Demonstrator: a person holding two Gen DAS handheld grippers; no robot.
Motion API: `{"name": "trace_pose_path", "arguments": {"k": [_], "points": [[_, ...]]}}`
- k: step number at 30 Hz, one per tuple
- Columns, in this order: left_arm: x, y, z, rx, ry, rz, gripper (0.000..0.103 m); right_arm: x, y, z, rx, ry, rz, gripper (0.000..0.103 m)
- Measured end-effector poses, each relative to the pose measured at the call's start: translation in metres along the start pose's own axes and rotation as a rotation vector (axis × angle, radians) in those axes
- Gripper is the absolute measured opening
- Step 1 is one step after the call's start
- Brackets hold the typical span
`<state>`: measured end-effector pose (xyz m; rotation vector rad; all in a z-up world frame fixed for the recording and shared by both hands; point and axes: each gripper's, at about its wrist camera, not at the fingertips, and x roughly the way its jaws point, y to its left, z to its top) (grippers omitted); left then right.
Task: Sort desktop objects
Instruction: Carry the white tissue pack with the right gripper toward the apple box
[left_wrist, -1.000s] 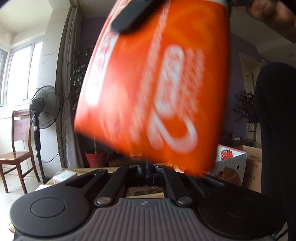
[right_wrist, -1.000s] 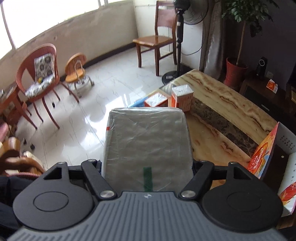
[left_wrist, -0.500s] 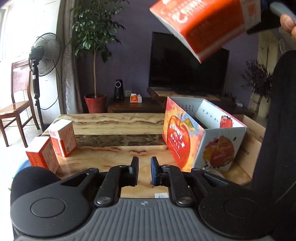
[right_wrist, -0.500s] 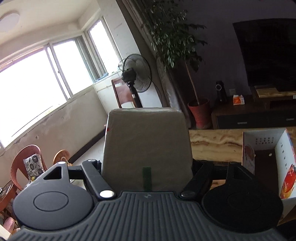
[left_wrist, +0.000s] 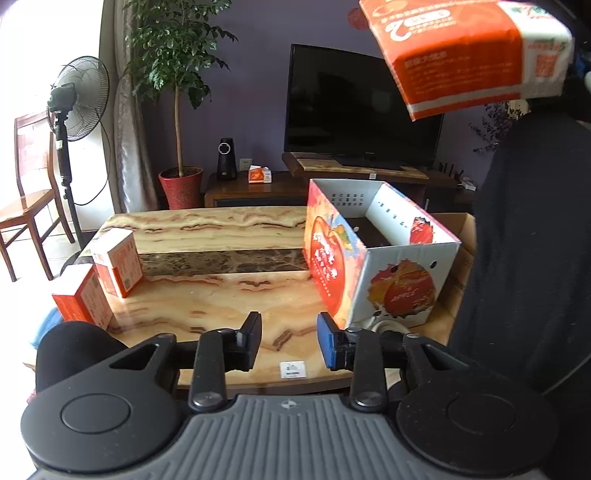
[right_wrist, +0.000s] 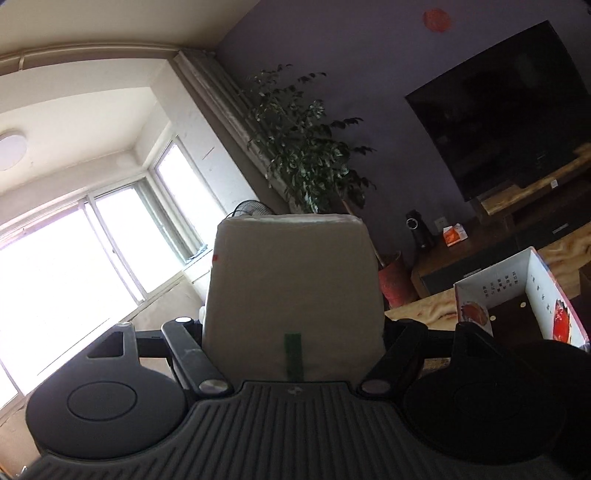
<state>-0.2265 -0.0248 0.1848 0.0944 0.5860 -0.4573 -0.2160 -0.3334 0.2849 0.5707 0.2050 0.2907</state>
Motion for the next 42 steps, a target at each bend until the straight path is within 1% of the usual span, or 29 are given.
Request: {"name": "trace_pose_path", "arguments": {"k": [1, 2, 4, 7, 9, 12, 15, 20, 33, 42], "points": [[-0.003, -0.002, 0.000, 0.002, -0.001, 0.004, 0.046, 0.001, 0.001, 0.000, -0.007, -0.001, -0.008, 0.076], [-0.005, -0.004, 0.001, 0.003, -0.001, 0.007, 0.048, 0.004, 0.003, -0.001, -0.020, 0.006, -0.014, 0.076], [-0.009, -0.006, 0.001, 0.005, 0.002, 0.008, 0.049, 0.012, 0.013, -0.001, -0.070, 0.037, -0.023, 0.076], [-0.015, -0.009, 0.002, -0.001, 0.004, 0.001, 0.052, 0.025, 0.035, -0.005, -0.189, 0.072, -0.042, 0.076], [-0.018, -0.010, 0.002, -0.001, 0.003, 0.004, 0.054, 0.035, 0.042, -0.007, -0.207, 0.105, -0.016, 0.076], [-0.018, -0.008, 0.003, -0.009, 0.003, 0.007, 0.055, 0.055, 0.046, -0.011, -0.210, 0.194, 0.015, 0.076], [-0.020, -0.005, 0.003, -0.023, 0.002, 0.012, 0.055, 0.065, 0.049, -0.016, -0.253, 0.217, -0.014, 0.076], [-0.025, -0.004, 0.005, -0.033, -0.002, 0.002, 0.056, 0.067, 0.044, -0.013, -0.219, 0.218, -0.007, 0.076], [-0.032, -0.008, 0.007, -0.033, -0.007, -0.004, 0.064, 0.057, 0.049, -0.021, -0.221, 0.221, -0.014, 0.076], [-0.033, -0.009, 0.007, -0.035, -0.011, -0.005, 0.064, 0.054, 0.054, -0.022, -0.229, 0.221, -0.020, 0.076]]}}
